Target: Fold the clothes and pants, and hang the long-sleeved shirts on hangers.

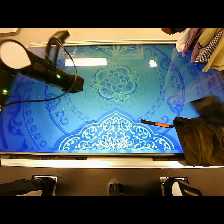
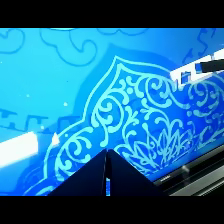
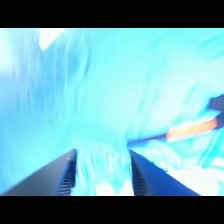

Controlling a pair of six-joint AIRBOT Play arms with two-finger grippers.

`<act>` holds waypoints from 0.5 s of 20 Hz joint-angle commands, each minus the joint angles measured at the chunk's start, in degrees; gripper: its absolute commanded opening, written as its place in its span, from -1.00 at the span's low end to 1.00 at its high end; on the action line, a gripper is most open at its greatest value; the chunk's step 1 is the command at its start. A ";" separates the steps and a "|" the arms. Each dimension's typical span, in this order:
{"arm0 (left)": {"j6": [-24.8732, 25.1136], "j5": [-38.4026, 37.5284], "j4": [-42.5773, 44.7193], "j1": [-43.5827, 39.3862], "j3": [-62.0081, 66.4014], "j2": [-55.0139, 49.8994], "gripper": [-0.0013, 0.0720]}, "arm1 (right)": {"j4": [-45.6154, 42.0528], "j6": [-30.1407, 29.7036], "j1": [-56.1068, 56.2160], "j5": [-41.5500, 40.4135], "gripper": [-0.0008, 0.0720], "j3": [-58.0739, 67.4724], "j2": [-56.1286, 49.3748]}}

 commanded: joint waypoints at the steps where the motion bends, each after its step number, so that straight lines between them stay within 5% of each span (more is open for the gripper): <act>1: 3.39 2.58 2.38 -0.02 -7.50 0.57 -0.93 | -16.52 -5.40 25.73 4.15 -0.69 0.50 -8.96; 2: 3.43 4.07 2.40 -0.02 -10.01 1.11 -0.93 | -21.88 -4.35 31.95 2.84 -0.85 0.50 -11.08; 5: 3.43 8.44 2.43 -0.02 -13.35 2.51 -0.93 | -31.26 -0.39 42.88 -3.19 -0.86 0.50 -15.93; 10: 3.43 9.31 3.02 -0.02 -13.33 2.10 -0.93 | -31.01 0.04 43.63 -4.85 -0.86 0.50 -17.09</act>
